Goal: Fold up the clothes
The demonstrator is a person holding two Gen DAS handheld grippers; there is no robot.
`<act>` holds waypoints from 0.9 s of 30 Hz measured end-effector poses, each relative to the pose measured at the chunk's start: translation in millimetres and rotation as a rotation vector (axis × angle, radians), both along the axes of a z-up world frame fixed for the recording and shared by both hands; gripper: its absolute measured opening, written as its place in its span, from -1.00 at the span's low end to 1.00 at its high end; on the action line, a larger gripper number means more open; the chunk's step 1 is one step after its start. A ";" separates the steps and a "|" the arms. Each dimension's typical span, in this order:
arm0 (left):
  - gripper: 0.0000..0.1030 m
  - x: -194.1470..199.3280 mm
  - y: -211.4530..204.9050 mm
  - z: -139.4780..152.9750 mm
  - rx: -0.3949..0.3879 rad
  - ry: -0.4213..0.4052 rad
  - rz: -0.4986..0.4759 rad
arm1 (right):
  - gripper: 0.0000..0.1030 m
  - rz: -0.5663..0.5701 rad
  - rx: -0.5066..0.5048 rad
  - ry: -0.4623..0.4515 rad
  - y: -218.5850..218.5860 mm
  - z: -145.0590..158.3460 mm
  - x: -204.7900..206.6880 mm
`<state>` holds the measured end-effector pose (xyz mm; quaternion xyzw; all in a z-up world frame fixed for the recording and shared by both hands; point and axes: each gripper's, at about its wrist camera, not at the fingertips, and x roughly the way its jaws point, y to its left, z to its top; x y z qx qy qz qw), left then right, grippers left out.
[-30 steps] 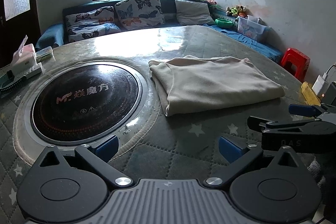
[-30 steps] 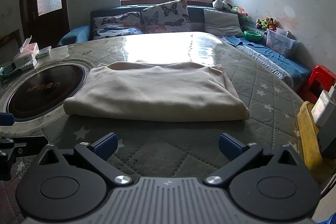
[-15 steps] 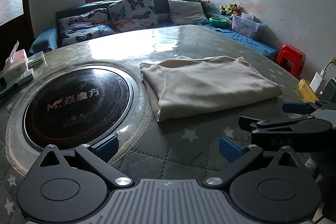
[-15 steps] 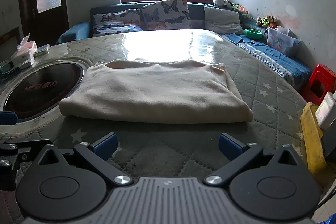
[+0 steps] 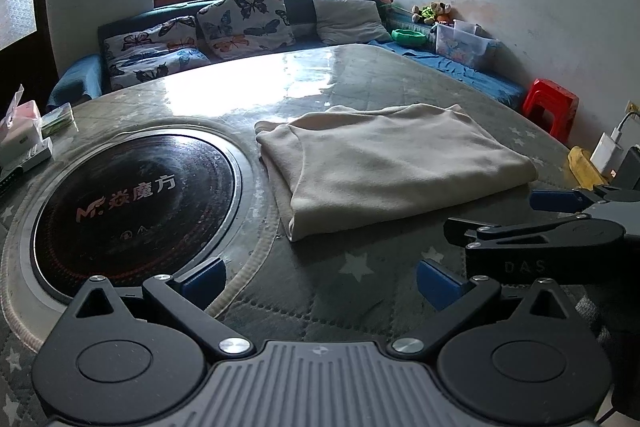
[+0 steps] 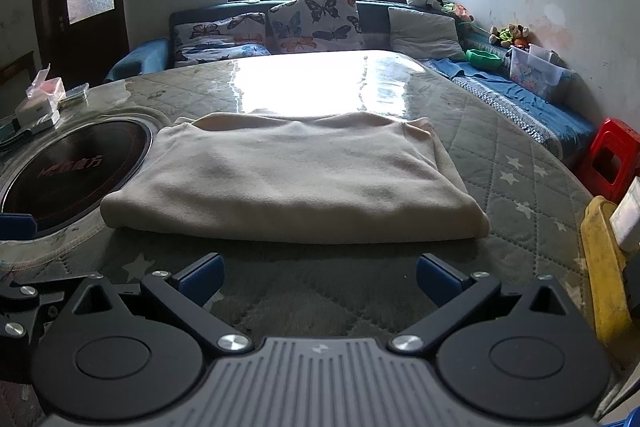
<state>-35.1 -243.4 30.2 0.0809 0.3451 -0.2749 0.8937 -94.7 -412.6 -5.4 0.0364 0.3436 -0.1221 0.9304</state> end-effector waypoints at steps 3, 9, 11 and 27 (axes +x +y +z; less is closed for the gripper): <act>1.00 2.5 -0.9 -0.1 0.000 0.001 0.003 | 1.00 -0.002 0.003 0.002 -1.6 -1.4 2.5; 1.00 6.3 -3.3 -0.4 0.002 0.004 0.002 | 1.00 -0.005 0.006 0.004 -3.6 -2.3 6.1; 1.00 7.1 -4.3 -0.1 0.002 0.003 -0.001 | 1.00 -0.005 0.006 0.004 -3.1 -2.5 7.0; 1.00 11.8 -9.6 1.8 0.002 -0.006 -0.006 | 1.00 -0.010 0.011 0.010 -6.2 -4.7 12.1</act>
